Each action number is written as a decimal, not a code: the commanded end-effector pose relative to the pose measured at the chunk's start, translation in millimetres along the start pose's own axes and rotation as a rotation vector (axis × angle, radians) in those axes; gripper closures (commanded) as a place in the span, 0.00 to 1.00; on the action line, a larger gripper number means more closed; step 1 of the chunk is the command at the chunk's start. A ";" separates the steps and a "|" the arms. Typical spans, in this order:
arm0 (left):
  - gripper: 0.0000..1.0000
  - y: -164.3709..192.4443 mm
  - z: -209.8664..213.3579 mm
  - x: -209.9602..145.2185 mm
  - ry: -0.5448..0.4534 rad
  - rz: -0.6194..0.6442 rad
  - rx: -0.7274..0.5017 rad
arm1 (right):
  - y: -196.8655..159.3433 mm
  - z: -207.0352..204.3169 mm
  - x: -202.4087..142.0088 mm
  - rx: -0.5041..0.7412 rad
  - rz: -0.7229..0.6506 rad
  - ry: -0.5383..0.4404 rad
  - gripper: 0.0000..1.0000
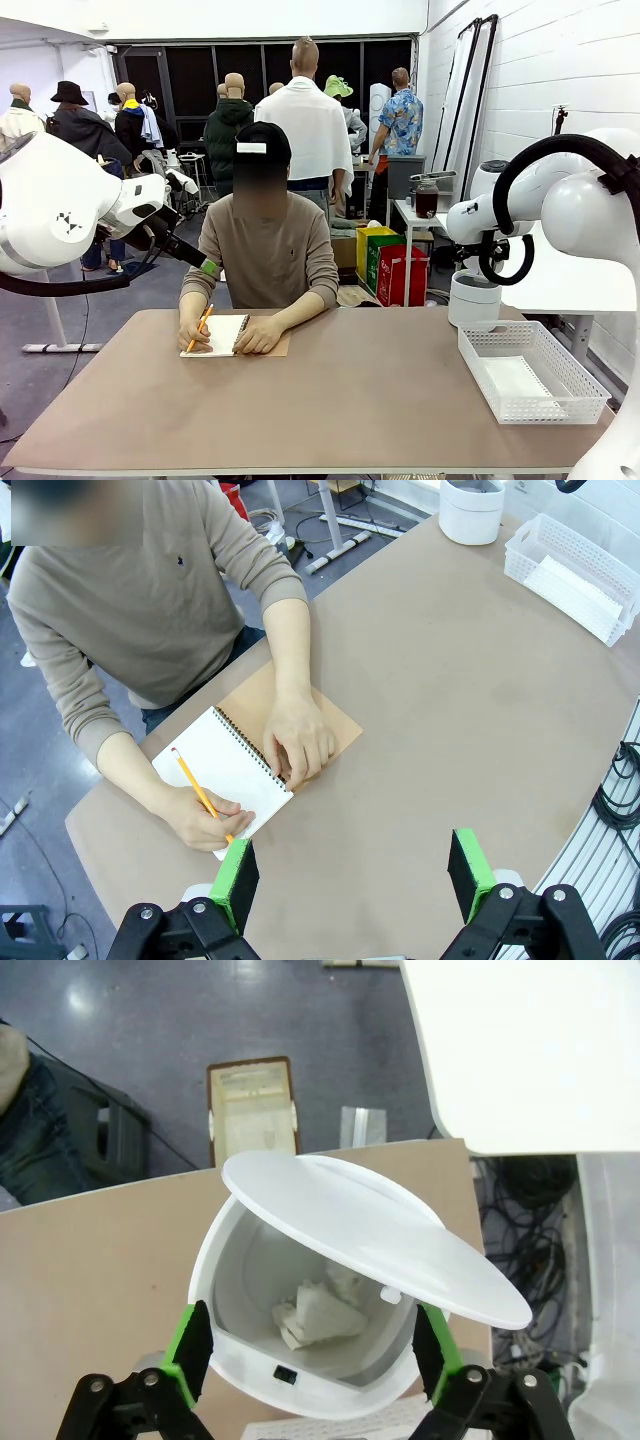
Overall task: Sort the paper based on its condition.
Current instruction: If a person hands you a paper, place it in the Organizing basket , and if it's crumpled, put it in the Trash can.
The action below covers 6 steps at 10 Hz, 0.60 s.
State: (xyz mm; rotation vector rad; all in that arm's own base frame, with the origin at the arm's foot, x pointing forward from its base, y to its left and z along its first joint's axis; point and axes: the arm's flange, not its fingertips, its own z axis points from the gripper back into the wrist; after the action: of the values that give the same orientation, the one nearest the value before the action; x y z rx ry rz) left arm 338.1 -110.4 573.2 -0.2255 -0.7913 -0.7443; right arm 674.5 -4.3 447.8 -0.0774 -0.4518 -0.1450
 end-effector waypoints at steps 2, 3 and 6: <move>0.00 0.9 0.2 -0.7 -0.001 0.003 -0.007 | -0.1 -1.6 -0.3 -0.003 0.004 0.000 0.00; 0.00 0.9 0.2 -0.7 -0.001 0.003 -0.007 | -0.1 -1.6 -0.3 -0.003 0.004 0.000 0.00; 0.00 0.9 0.2 -0.7 -0.001 0.003 -0.007 | -0.1 -1.6 -0.3 -0.003 0.004 0.000 0.00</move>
State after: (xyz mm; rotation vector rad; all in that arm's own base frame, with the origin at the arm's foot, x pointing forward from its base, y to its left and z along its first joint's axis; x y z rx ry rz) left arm 338.1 -110.4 573.2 -0.2255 -0.7913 -0.7443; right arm 674.6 -4.8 447.6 -0.0783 -0.4513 -0.1438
